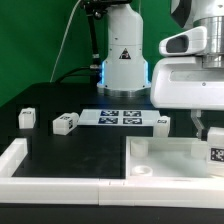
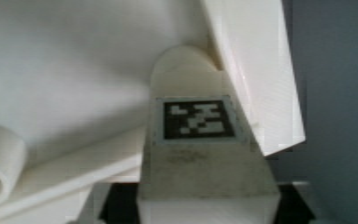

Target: Assemble one leg

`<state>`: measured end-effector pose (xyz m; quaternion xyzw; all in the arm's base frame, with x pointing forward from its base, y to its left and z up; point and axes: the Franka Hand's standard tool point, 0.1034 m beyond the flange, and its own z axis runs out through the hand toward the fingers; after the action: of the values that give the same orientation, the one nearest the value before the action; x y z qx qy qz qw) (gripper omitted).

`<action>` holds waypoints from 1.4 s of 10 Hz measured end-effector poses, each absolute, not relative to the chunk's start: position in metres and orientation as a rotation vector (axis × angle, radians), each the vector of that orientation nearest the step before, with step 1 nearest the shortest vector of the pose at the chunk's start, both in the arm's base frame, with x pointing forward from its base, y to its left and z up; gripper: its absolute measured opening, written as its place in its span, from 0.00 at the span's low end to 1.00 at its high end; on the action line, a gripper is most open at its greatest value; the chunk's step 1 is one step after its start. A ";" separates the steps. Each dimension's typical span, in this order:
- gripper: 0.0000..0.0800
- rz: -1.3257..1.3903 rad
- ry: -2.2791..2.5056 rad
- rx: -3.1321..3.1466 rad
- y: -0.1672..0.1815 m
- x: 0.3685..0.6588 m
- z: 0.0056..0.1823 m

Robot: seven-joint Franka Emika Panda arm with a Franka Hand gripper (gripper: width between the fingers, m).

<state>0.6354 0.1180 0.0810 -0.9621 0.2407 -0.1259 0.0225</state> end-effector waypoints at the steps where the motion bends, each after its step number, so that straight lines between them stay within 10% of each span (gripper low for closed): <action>1: 0.37 -0.379 0.970 -2.894 0.115 0.635 0.081; 8: 0.37 -0.327 1.614 -2.540 0.112 0.629 0.080; 11: 0.78 -0.355 1.200 -2.795 0.113 0.633 0.083; 14: 0.81 -0.387 0.613 -3.028 0.107 0.636 0.084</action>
Offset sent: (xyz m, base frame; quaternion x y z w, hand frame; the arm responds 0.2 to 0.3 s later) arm -0.0044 0.0024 -0.0177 -0.0465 0.0195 0.3008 0.9523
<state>0.6363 0.1072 0.0842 -0.9724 0.1969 -0.1244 0.0141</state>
